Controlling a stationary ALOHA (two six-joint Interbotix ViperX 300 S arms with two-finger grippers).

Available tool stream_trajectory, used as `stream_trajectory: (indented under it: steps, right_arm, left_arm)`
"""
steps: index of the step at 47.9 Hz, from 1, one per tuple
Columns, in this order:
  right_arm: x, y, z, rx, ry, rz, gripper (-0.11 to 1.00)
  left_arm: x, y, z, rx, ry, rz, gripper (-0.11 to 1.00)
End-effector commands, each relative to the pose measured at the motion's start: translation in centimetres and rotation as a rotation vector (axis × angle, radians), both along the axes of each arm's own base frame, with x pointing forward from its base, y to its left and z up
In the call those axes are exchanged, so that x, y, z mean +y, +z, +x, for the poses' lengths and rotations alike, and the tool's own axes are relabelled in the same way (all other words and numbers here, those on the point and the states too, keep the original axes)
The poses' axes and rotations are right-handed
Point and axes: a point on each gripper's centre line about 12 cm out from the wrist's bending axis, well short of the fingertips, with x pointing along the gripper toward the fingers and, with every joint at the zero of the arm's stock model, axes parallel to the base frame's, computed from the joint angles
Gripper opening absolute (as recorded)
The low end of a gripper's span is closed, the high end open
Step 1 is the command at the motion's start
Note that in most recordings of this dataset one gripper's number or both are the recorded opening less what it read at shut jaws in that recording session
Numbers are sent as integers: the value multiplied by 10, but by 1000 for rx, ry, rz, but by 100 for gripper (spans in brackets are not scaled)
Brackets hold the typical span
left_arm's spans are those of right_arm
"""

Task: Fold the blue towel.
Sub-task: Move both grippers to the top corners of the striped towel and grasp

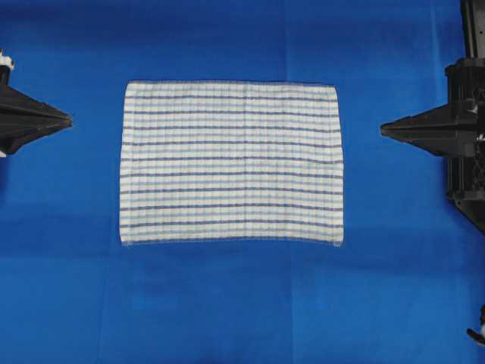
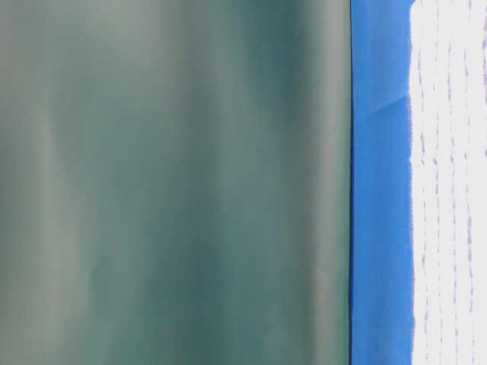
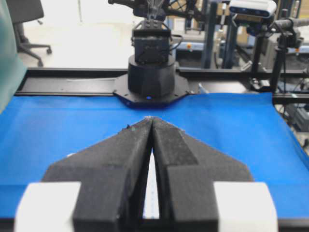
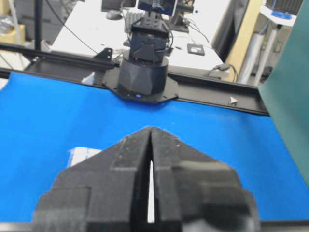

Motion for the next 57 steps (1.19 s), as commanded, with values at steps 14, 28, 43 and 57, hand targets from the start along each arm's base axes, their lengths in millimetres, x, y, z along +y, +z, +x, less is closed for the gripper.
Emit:
stream_trajectory:
  steps: [14,28,43,57]
  right_arm:
    - [-15,10,8,36,-76,30,0]
    - [-56,-26,18,187,-261,114,5]
    - [-91,-74,33,372,-394,167,77]
    - [-120,-126,41,504,-491,210,68]
  left_arm:
    - [9,3,6,27,46,-26,0]
    - [46,-28,18,161,212,-44,1]
    - [88,-91,35,382,367,-96,69]
    - [120,-149,46,521,462,-145,66]
